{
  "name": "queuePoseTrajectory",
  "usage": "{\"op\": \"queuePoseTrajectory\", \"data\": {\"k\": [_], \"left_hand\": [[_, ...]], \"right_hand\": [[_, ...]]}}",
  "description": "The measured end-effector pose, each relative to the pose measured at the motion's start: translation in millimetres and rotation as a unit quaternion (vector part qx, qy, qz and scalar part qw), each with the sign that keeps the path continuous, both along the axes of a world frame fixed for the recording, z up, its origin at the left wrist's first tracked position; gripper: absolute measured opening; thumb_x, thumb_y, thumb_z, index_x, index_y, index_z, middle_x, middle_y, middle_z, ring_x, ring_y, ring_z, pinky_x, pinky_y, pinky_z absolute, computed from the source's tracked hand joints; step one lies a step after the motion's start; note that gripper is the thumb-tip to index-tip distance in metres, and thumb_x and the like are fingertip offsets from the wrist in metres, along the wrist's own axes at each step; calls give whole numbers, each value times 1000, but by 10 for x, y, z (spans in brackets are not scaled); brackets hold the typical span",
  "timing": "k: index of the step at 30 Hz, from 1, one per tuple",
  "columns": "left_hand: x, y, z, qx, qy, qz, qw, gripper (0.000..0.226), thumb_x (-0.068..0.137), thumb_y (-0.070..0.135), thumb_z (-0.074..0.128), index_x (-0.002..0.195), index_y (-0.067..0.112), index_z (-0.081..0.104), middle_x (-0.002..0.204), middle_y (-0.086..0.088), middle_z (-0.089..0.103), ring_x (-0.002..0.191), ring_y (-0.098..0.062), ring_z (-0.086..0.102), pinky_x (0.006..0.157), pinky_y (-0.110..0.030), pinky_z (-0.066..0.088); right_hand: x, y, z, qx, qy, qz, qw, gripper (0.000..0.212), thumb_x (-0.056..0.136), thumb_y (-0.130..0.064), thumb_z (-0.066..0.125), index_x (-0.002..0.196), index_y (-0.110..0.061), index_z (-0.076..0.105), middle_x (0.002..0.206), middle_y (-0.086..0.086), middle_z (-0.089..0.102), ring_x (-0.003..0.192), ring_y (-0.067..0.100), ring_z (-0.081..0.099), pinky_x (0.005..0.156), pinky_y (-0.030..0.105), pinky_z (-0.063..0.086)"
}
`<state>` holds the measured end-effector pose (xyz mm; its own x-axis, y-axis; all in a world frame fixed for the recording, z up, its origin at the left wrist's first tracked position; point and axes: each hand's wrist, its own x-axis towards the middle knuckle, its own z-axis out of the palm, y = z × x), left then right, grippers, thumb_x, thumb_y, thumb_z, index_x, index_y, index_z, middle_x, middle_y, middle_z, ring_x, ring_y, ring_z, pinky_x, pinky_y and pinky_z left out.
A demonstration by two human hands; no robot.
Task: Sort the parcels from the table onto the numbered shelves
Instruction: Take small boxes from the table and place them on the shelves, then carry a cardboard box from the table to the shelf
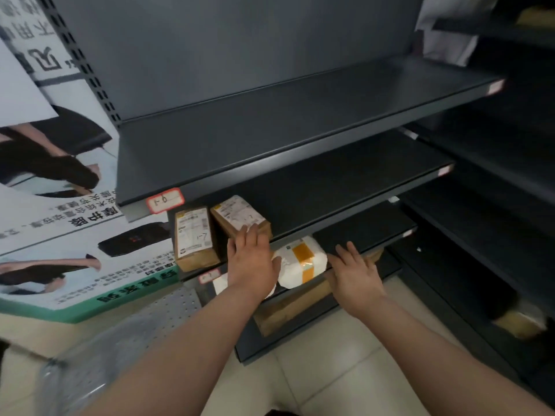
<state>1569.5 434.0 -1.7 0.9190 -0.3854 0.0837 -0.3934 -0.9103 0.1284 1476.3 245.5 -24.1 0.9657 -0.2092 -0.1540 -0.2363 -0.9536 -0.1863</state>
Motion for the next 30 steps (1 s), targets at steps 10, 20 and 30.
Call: {"op": "queuePoseTrajectory", "data": {"k": [10,20,30], "left_hand": [[-1515,-1404,-31,66,108,-213,969,49,92,44,49,135,20,45,138,-6,47,128,-27,37,105,-40,36],[-3343,-3196,10,125,138,-462,867,52,94,40,53,141,22,40,142,-3,46,130,-25,38,105,-38,38],[-5365,-4792,-152,159,140,-682,700,53,94,40,53,142,23,40,143,-1,46,132,-25,36,102,-40,39]], "right_hand": [[-2350,-1010,11,17,65,-186,980,50,103,-34,28,150,-19,24,160,4,13,148,24,2,118,46,10],[-4726,-1719,7,23,63,-433,899,50,102,-37,32,149,-21,26,160,3,14,148,23,2,118,43,12],[-6602,-2037,-83,36,68,-669,740,53,98,-45,40,146,-23,33,154,2,28,144,24,17,113,43,22]]}}
